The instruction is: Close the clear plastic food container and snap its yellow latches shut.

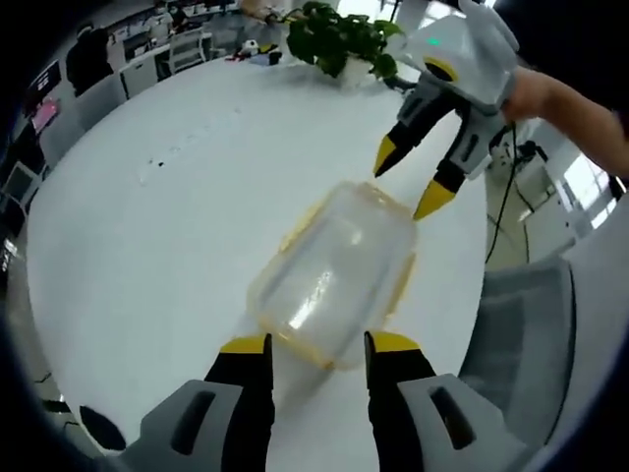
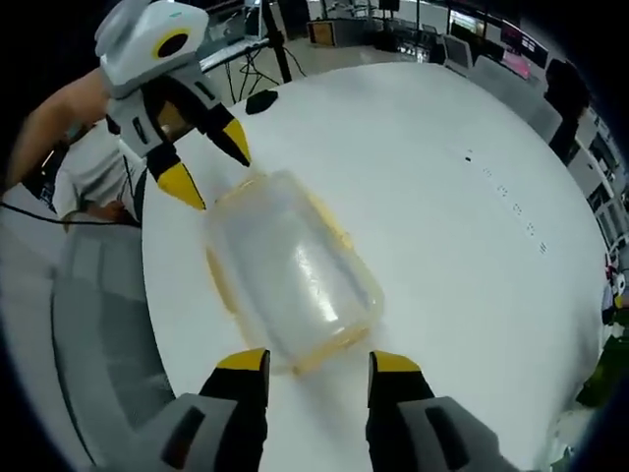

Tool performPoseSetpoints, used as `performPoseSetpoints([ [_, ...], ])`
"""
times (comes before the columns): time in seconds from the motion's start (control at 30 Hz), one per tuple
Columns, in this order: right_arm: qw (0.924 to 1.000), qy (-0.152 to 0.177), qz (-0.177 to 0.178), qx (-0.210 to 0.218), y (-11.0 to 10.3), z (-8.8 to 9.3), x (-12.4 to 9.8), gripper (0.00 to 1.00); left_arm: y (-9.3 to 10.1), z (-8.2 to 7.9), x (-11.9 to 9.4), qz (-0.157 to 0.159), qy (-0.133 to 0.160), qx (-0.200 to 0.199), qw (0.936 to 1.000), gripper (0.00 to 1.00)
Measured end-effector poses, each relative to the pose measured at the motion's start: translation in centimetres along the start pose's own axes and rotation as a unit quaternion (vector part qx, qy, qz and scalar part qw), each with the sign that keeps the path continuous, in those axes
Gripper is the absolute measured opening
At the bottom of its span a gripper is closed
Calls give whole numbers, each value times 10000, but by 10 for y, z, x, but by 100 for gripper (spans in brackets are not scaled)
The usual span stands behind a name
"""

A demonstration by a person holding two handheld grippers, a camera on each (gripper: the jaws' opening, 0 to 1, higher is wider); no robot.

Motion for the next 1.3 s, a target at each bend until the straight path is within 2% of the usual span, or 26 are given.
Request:
performPoseSetpoints([
  [0.13, 9997, -47, 3, -245, -1, 2, 1, 36, 0, 2, 1, 24, -163, 202, 9997, 34],
  [0.23, 9997, 2, -75, -239, -3, 1, 0, 34, 2, 3, 1, 28, -323, 459, 9984, 34],
  [0.4, 9990, -36, -79, -446, -4, 2, 0, 33, 3, 5, 1, -69, -571, 925, 9940, 33],
  [0.5, 9974, -93, -1, -714, -4, 3, -1, 31, 3, 7, 2, -83, -654, 954, 9933, 31],
  [0.6, 9960, -116, 21, -884, -4, 3, -1, 32, 5, 5, 2, -79, -710, 1356, 9882, 30],
  [0.7, 9939, -144, 38, -1094, -5, 4, -1, 33, 8, 5, 3, -26, -761, 1477, 9861, 30],
  [0.77, 9915, -125, 42, -1296, -5, 3, -2, 33, 9, 3, 3, 5, -696, 1591, 9848, 31],
  [0.87, 9886, -144, 50, -1497, -6, 3, -2, 34, 8, 2, 2, -43, -797, 1786, 9807, 29],
  [0.97, 9804, -203, 29, -1961, -9, 5, -1, 35, 8, 2, 2, -98, -935, 2064, 9740, 30],
  [1.0, 9803, -224, 22, -1960, -10, 6, -1, 36, 8, 2, 2, -100, -957, 2108, 9728, 29],
  [1.07, 9791, -227, 14, -2019, -11, 5, 0, 36, 7, 0, 2, -198, -1042, 2355, 9661, 30],
  [1.13, 9731, -255, 59, -2288, -10, 5, 0, 36, 9, 0, 3, -147, -1121, 2474, 9623, 29],
  [1.3, 9638, -193, 83, -2658, -13, 4, -1, 33, 10, 2, 4, -114, -1280, 2715, 9538, 29],
])
Point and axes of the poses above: the point that each gripper's makers call its tool centre point, and the gripper's own axes: x roughly forward along the fingers, y roughly to its right, z roughly out of its underside, the point moved 4 cm from there along -x, roughly backward along the fingers, and after that the axes turned 11 degrees about z, right-handed, at the moved point
